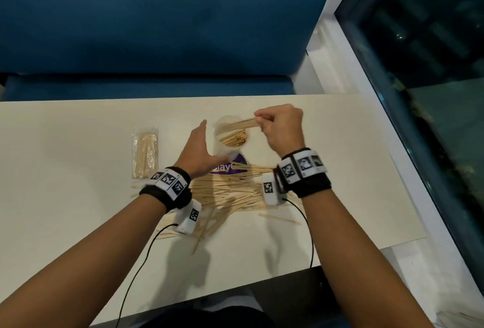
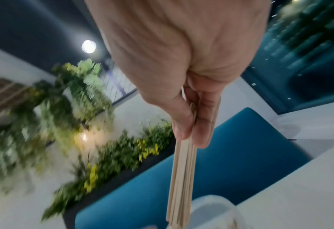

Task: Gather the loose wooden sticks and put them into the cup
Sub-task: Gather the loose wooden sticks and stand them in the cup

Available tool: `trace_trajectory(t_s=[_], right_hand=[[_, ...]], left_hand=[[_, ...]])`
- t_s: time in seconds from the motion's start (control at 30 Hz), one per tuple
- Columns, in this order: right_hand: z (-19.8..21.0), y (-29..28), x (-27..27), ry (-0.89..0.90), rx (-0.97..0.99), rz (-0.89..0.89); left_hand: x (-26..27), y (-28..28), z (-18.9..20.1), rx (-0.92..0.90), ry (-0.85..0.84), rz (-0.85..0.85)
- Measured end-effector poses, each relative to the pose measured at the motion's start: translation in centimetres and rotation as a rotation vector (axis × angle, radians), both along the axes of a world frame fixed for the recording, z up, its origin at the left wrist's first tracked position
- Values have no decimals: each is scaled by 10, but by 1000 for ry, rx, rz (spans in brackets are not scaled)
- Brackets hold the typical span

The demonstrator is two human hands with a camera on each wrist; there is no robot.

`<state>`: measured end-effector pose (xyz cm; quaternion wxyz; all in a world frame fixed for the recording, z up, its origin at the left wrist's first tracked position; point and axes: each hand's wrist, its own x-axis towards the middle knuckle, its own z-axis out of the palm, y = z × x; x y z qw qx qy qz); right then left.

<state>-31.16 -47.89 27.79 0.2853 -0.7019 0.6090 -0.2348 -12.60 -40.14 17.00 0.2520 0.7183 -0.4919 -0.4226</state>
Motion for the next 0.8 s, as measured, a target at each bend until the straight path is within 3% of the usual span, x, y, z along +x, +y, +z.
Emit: trace_trajectory(t_s=[0.17,0.23,0.33,0.43,0.57,0.73,0.8], right_hand=[[-51,1,41,361,49,291],[-60,10,46,543,8,478],[-65,13,44,711,-125,584],[-68,7,35,715,-200,586],[-71,5,28,672,-117,570],[-72,0,33,581,-201,384],[-72,-1,36,583,-205,404]], left_hand=[[-11,-8,-12,-152,-51,-50],[-12,-8,-15,-169,-59,-30],[-9,-7,-19,-194,-55,-29],[-8,-7,-22,-187,-43,-23],[-8,-8,-23,-184,-31,-22],[-9,-8,-22,-193,-25,-27],[-8,-8,-22,-197,-34,-28]])
